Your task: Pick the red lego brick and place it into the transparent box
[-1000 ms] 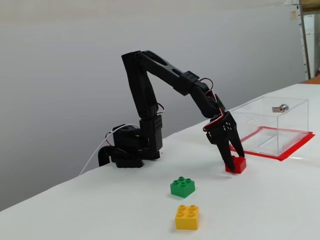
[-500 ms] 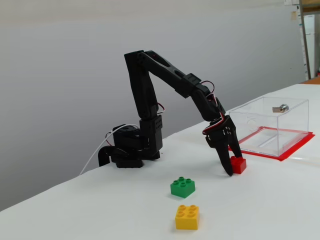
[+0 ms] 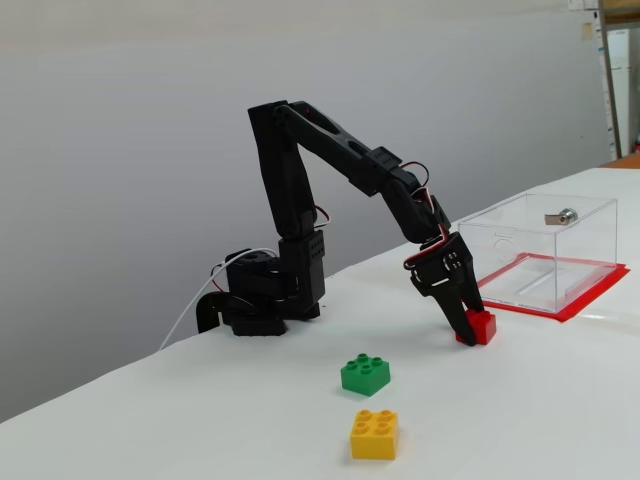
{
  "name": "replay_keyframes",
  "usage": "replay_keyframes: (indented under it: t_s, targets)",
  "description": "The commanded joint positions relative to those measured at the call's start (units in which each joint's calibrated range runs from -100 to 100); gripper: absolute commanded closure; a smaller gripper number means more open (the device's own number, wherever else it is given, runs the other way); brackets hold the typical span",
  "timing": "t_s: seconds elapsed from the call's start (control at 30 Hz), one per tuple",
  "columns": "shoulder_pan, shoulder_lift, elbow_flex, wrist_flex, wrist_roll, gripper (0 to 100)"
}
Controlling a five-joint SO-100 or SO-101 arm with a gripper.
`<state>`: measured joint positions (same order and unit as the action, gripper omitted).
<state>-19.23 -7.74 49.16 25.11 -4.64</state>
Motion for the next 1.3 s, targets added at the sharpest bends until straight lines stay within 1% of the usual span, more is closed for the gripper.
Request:
replay_keyframes:
  t_s: [0.0,0.2,0.57,0.77,0.97,1.27]
  targets:
    - [-0.3,-0.8,-1.7,-0.7,-0.1,98]
    - [0.2,-2.5,-2.4,0.1,0.3,98]
    - [6.6,-21.1,-2.5,0.2,0.6,98]
    - [9.5,-28.2,-2.5,0.2,0.6,98]
    - [9.5,-30.6,-3.3,0.2,0.6,98]
    - [7.2,-27.2,-13.2,0.9,0.6,98]
